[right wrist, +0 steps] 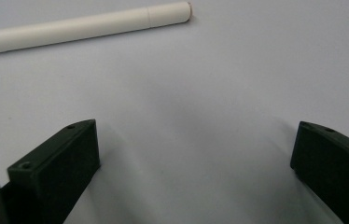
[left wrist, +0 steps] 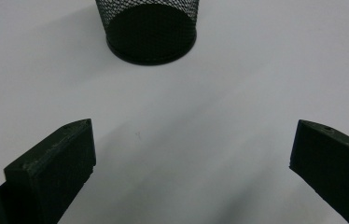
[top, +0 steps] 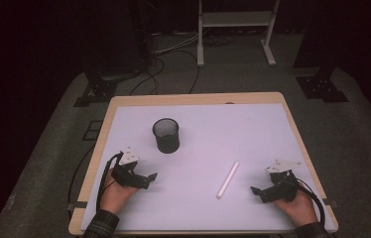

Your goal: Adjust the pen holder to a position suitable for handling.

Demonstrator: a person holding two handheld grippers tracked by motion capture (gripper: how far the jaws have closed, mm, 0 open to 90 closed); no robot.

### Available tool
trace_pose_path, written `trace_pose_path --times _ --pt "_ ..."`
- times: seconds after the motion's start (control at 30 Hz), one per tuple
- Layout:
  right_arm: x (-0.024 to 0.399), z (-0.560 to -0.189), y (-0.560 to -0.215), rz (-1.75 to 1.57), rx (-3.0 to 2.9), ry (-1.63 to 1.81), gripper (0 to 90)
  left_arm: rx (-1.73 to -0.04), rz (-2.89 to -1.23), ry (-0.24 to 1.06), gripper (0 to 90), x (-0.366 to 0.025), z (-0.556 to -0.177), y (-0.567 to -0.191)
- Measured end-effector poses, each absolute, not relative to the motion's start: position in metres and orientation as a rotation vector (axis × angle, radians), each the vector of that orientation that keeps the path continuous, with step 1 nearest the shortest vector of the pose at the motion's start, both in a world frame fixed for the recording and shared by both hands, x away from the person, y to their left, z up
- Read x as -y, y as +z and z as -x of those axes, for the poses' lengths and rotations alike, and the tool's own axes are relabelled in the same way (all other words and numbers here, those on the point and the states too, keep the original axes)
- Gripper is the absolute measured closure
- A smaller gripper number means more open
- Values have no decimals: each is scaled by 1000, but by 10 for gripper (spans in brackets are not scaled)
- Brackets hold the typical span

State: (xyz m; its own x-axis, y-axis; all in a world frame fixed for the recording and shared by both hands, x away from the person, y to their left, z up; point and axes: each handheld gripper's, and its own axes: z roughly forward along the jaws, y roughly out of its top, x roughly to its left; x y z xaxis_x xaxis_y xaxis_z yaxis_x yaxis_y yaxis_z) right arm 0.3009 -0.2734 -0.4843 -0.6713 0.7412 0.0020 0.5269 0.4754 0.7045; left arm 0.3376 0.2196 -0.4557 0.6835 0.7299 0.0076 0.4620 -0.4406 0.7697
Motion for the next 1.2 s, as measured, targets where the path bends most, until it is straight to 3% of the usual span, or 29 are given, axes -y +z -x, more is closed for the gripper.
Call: trace_pose_path --times 1.2 --pt "273 -301 -484 -1076 -2423 999 2 -881 -2069 461 0 -197 -399 -438"
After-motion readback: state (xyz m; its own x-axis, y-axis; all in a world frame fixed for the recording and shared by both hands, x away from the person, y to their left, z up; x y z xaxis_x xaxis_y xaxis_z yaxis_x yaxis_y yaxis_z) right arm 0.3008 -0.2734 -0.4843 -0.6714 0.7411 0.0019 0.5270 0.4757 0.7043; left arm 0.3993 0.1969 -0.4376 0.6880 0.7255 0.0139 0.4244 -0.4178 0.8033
